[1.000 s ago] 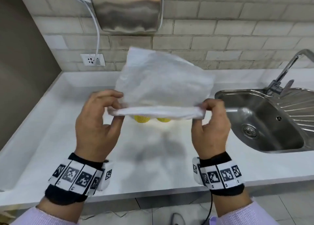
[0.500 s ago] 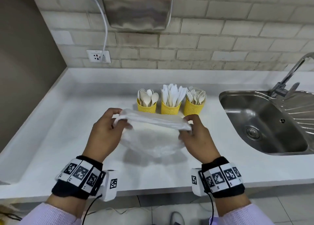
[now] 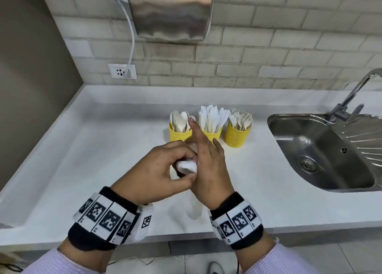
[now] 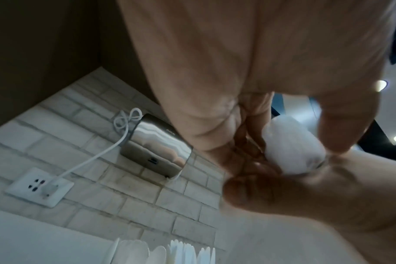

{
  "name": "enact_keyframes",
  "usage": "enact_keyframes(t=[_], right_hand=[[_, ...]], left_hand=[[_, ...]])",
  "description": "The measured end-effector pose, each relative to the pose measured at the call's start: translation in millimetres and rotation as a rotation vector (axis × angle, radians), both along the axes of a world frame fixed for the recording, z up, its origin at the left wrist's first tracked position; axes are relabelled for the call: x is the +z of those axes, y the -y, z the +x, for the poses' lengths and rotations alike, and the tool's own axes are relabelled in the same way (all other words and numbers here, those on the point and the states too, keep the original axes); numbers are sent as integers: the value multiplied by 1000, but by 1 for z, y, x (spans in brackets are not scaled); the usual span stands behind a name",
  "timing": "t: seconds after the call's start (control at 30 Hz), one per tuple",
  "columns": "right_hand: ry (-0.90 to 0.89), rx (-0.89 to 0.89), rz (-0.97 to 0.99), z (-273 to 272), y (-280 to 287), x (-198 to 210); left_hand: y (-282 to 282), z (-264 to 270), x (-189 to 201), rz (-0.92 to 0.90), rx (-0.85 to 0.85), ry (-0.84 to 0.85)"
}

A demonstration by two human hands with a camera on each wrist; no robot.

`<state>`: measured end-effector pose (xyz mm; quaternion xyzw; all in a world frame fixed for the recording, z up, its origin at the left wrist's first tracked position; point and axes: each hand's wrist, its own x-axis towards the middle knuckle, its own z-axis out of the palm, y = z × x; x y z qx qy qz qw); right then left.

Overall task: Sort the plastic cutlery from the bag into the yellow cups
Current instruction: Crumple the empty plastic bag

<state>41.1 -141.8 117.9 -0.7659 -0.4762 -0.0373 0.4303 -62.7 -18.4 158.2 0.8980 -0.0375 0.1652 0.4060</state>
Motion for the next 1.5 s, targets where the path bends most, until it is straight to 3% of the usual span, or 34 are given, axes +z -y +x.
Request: enact_keyframes(t=[0.1,0.23,0.37,0.43,0.53,0.67,0.9,1.33,1.5], right_hand=[[76,-108,60,5,-2,-10],[209,-235,1,19,-2,-17],[315,-252,-1,28,-1,-16],[350,-220,-32,27,0,-14],[324,-236,-83,32,3,-11],[420,-290,-146,42,12,-18],[266,-431,-358,78,40,-21],[96,-642,-448,115,69,-29],[9,-496,-722,113,72,-34]], left_hand=[[-3,0,3,24,20,86],[-7,8,1,109,243,189],[-5,16,-5,409,259,-270],[5,18,-7,346,219,-408],[7,19,-3,17,204,-471],[19,15,3,-66,145,-317],[3,6,6,-500,186,-137],[-12,-1,-11,-440,329,-177],[-11,2,-23,-191,408,-198]])
